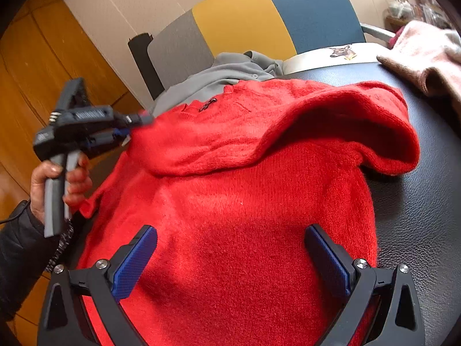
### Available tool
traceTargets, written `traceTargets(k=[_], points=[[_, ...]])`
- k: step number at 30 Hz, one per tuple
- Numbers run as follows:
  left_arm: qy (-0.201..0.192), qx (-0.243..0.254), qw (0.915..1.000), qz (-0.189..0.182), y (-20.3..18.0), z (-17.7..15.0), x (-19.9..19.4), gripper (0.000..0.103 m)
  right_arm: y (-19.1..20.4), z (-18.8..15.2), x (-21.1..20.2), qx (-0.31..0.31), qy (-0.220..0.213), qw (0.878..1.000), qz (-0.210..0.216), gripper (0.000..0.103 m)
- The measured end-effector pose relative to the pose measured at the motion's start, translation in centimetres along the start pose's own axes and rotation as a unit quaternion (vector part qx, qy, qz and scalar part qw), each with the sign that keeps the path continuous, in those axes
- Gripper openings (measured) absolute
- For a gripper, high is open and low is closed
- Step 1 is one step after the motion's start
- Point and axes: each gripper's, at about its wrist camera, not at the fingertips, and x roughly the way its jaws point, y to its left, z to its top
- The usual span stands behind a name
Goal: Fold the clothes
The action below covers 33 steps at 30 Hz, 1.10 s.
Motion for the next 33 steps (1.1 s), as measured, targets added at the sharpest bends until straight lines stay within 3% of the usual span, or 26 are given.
traceTargets(k=[4,8,12,14,18,23,28,31,33], points=[[-0.049,-0.004,0.9983,-0.032,-1.4,2.4,-3.5,0.010,-1.2,0.2,-0.3,0.030,-0.013,0.999,0.035,0.103],[-0.054,-0.015,0.9984,-0.010,-0.1,2.6,-5.2,0.010,-1.7,0.3,-0.4,0.043,-0.018,0.998,0.051,0.103],[-0.072,-0.059,0.9956,0.012,3.9,1.2,-7.0,0.010,-1.7,0.4,-0.2,0.043,-0.019,0.998,0.052,0.103],[-0.070,-0.087,0.9933,0.027,6.5,0.4,-7.1,0.010,-1.7,0.4,-0.1,0.044,-0.019,0.997,0.053,0.103],[-0.017,-0.118,0.9901,0.074,10.3,-1.8,-4.6,0.010,-1.8,0.4,-0.1,0.045,-0.019,0.997,0.056,0.103],[-0.031,-0.176,0.9824,0.055,13.4,-2.8,-5.6,0.010,-2.7,1.7,-1.8,0.075,-0.016,0.994,0.073,0.103],[-0.047,-0.186,0.9813,0.016,13.3,-1.3,-6.3,0.010,-4.7,4.8,-5.5,0.055,-0.065,0.996,-0.035,0.103],[-0.059,-0.174,0.9830,-0.002,11.7,0.3,-7.2,0.010,-4.3,4.8,-4.2,0.001,-0.031,0.992,-0.126,0.103],[-0.068,-0.178,0.9816,-0.015,11.3,1.1,-7.8,0.010,-3.1,4.2,-2.2,-0.068,-0.010,0.978,-0.196,0.103]])
